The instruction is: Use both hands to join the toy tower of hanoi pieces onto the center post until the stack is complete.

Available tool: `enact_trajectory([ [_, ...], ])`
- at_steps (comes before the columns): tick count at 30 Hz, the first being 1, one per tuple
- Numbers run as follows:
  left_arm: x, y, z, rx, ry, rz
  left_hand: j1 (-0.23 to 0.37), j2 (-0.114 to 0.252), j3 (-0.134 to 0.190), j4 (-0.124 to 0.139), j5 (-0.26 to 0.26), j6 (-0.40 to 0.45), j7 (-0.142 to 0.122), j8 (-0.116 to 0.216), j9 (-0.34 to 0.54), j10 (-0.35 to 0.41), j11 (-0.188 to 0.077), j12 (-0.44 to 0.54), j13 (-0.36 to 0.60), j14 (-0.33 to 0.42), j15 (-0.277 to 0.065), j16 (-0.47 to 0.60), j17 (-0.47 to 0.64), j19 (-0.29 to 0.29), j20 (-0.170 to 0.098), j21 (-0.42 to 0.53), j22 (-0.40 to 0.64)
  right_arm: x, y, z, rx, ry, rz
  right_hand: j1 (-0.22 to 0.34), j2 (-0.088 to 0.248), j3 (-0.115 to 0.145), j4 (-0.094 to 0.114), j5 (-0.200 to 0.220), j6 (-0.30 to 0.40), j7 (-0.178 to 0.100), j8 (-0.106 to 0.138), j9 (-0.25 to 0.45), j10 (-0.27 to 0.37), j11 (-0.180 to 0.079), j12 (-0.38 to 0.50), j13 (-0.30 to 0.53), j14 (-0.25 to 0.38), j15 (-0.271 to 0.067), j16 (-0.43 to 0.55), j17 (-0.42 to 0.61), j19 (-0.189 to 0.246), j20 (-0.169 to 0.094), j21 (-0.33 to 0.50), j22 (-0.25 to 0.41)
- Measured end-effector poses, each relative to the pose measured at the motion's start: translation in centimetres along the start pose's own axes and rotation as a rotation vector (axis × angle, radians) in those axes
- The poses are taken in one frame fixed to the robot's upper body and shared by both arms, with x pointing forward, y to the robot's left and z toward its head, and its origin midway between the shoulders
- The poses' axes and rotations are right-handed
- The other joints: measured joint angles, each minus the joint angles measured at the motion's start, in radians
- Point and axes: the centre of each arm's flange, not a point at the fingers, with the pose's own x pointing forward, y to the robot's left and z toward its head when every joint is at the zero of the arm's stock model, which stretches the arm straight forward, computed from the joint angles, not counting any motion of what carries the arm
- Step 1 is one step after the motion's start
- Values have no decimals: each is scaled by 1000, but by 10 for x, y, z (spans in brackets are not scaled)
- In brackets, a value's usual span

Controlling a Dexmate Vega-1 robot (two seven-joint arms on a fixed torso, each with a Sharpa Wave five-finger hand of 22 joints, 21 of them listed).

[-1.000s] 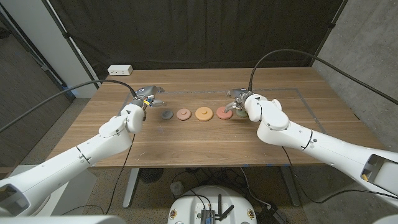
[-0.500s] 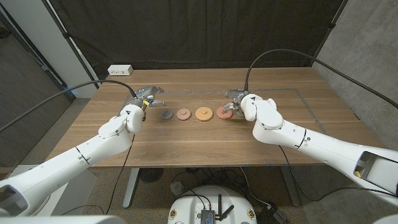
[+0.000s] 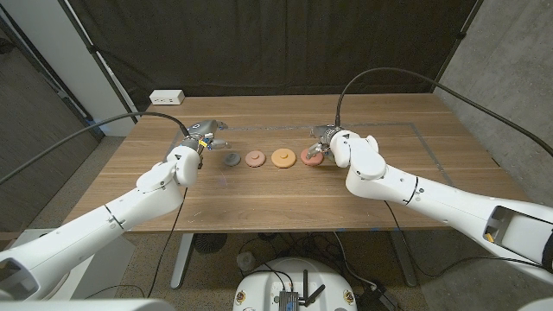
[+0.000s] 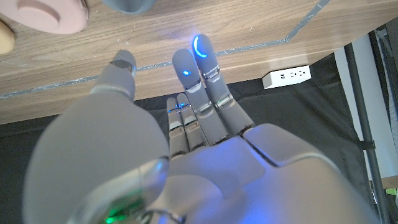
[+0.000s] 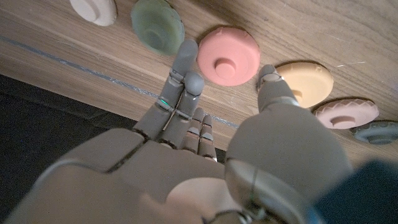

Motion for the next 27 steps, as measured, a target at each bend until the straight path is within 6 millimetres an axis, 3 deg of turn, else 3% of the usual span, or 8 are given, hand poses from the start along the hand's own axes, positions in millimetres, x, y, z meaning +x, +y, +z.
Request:
enact_trajectory([
  [27,1,-1,-2,-9,-3,-3,7,7,-3,-3,0,0,0,0,0,0,0,0,0,-5,6,6,-5,-9,2,14,-14,14,5,4,-24,32,48,12,12,-20,-4,0,-5,2,0,-5,0,0,0,-2,0,0,14,-14,-20,5,61,-37],
])
